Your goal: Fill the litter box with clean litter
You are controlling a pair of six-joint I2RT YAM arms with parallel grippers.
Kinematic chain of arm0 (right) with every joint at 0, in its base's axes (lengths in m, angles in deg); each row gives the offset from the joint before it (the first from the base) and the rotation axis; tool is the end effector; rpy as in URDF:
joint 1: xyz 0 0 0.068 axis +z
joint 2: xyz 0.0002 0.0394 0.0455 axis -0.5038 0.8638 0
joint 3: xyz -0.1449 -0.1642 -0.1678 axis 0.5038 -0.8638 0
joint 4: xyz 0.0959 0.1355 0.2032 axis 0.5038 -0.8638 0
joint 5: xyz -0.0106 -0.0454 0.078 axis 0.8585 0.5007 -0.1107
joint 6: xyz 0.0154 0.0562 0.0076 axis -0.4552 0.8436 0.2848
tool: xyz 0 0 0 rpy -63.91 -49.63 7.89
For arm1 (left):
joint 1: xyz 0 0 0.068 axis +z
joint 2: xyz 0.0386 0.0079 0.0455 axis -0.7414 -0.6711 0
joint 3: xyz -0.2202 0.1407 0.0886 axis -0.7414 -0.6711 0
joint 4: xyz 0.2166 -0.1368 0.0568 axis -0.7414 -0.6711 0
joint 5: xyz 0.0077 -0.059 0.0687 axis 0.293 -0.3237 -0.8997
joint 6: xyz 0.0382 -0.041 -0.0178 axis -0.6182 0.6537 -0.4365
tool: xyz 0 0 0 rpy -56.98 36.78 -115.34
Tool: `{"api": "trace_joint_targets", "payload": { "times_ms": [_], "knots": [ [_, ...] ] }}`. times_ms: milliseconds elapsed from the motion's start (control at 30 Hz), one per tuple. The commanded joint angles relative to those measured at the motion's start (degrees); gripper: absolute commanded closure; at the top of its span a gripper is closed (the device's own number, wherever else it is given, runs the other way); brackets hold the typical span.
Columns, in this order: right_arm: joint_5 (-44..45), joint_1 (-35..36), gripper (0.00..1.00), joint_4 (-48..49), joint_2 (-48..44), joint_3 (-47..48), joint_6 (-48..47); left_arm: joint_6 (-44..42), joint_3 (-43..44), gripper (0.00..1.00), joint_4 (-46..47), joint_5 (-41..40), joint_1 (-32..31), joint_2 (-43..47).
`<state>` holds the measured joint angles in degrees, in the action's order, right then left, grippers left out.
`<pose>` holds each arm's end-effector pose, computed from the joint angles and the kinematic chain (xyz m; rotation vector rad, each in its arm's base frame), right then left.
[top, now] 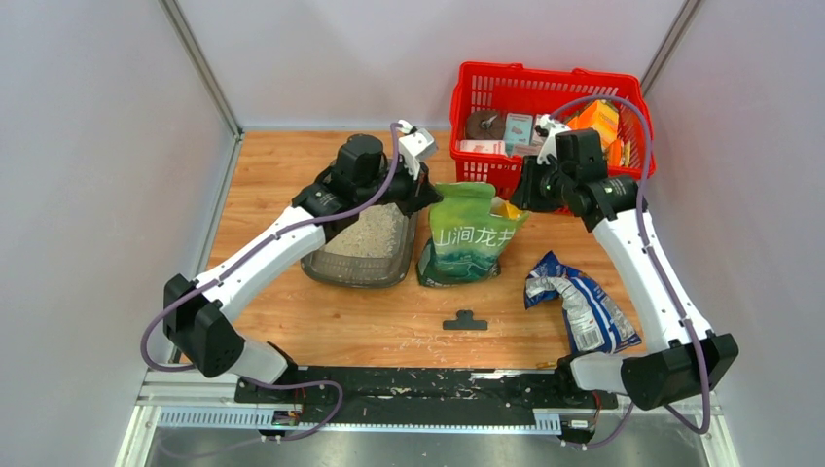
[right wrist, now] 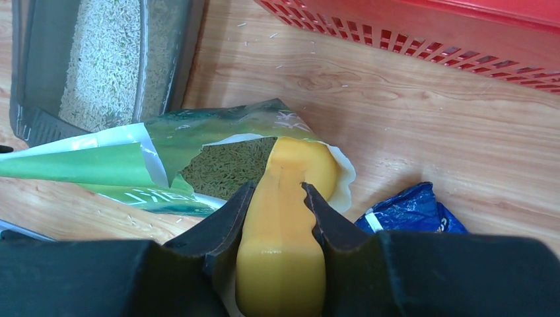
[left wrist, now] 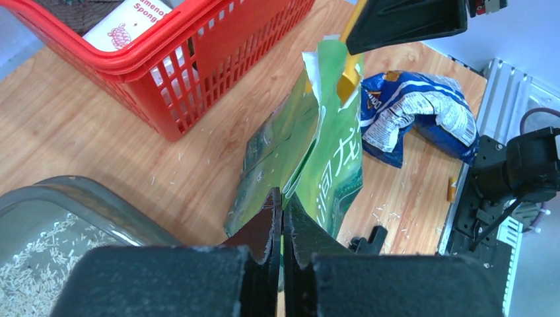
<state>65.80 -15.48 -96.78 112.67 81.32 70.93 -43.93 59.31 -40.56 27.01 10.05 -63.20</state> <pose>0.2528 0.0724 0.3835 -0.1299 2.3674 0.3794 0.2588 -0.2244 0.3826 0.8743 1.7629 -0.9128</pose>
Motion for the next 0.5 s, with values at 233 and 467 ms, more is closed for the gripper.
{"api": "trace_joint_targets", "payload": {
  "times_ms": [233, 467],
  "knots": [
    [11.15, 3.16, 1.0, 0.14, 0.25, -13.32, -8.85, -2.85, -0.67, 1.0, 16.48, 3.38, 0.8, 5.75],
    [8.44, 6.33, 1.0, 3.05, 4.37, -16.93, -4.46, -0.21, -1.55, 1.0, 17.62, 3.2, 0.8, 5.57]
  ]
}}
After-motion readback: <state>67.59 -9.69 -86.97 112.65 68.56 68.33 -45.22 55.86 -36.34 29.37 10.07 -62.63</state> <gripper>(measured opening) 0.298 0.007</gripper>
